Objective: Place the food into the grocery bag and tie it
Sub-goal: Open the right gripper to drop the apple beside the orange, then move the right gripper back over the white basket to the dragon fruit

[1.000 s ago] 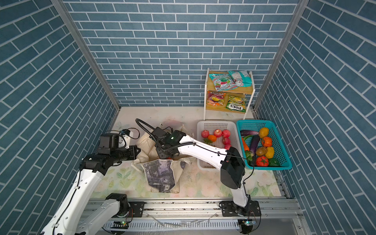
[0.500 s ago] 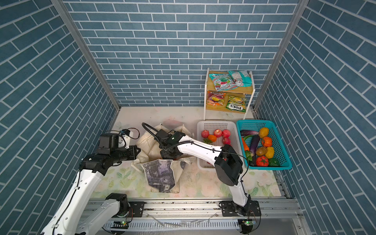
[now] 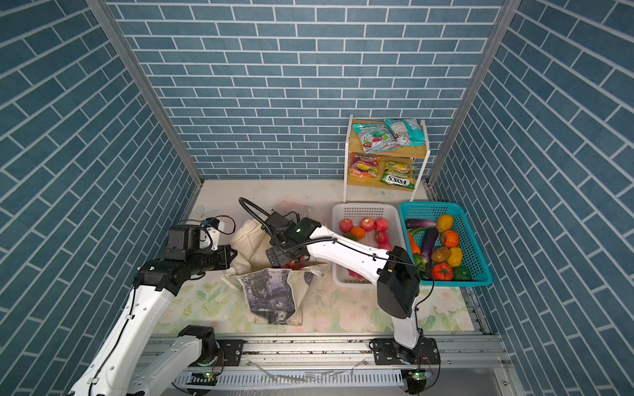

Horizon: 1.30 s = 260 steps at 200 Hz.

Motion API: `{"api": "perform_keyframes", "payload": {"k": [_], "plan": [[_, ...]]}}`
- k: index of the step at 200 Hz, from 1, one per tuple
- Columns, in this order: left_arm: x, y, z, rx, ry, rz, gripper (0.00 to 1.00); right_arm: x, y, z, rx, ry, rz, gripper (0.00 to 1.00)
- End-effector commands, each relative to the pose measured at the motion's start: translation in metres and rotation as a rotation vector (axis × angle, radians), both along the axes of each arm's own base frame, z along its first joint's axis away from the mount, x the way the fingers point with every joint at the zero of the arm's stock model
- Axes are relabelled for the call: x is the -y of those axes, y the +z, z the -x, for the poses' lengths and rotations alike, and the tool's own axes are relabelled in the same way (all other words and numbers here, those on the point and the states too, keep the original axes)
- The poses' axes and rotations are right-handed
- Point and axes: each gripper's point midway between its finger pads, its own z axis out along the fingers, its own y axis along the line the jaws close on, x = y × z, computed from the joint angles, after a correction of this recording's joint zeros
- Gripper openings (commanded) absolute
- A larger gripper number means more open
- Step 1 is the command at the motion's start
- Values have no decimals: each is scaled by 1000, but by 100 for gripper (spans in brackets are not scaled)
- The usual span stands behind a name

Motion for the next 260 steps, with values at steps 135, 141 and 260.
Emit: {"api": "perform_keyframes", "payload": {"k": [135, 141, 260], "plan": [[-5, -4, -2, 3, 15, -17, 0, 238, 89, -20, 303, -383, -4, 99], [-5, -4, -2, 2, 16, -18, 0, 243, 81, -19, 289, -390, 16, 99], [-4, -5, -2, 2, 15, -17, 0, 254, -18, -15, 3, -372, 118, 96]]}}
